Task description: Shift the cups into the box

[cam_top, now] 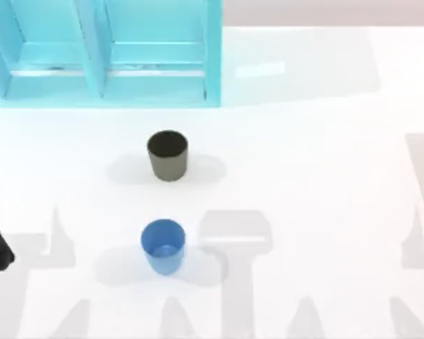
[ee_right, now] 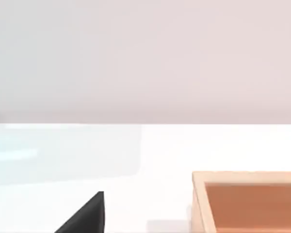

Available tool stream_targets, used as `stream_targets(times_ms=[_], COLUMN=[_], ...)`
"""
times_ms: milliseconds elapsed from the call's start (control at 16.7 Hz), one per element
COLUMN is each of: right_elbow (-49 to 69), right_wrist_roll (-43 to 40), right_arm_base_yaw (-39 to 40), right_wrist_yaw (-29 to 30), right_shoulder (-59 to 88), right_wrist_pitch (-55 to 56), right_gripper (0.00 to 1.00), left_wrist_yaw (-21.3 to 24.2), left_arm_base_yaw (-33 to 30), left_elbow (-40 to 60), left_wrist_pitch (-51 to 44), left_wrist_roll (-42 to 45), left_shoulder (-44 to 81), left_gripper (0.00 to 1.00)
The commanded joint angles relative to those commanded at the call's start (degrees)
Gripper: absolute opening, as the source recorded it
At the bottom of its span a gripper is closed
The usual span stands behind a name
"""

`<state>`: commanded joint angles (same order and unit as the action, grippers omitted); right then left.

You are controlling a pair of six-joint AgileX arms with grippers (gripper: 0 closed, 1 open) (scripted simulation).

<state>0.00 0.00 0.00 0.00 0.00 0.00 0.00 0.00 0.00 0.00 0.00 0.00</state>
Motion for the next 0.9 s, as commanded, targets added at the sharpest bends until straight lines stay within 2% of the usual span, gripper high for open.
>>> stream_targets(times_ms=[240, 480, 660, 900], right_elbow=[0.86, 7.22, 16.29, 33.95], right_wrist_roll=[0.26, 2.12, 4.78, 10.22], right_arm_base_yaw=[0.54, 3.69, 7.51, 14.02], right_wrist_yaw=[-0.01, 0.24, 0.89, 2.47], right_shoulder=[1.59, 11.74, 24.22, 44.45], right_wrist_pitch=[-1.21, -8.27, -16.11, -27.69], right_gripper=[1.0, 1.0, 1.0, 1.0], left_wrist_yaw=[0.0, 0.0, 0.0, 0.0], left_arm_base_yaw=[0.0, 0.0, 0.0, 0.0], left_elbow=[0.0, 0.0, 0.0, 0.0], left_wrist_pitch=[0.0, 0.0, 0.0, 0.0], left_wrist_roll=[0.0, 0.0, 0.0, 0.0], left_shoulder=[0.0, 0.0, 0.0, 0.0], left_gripper=[1.0, 1.0, 1.0, 1.0])
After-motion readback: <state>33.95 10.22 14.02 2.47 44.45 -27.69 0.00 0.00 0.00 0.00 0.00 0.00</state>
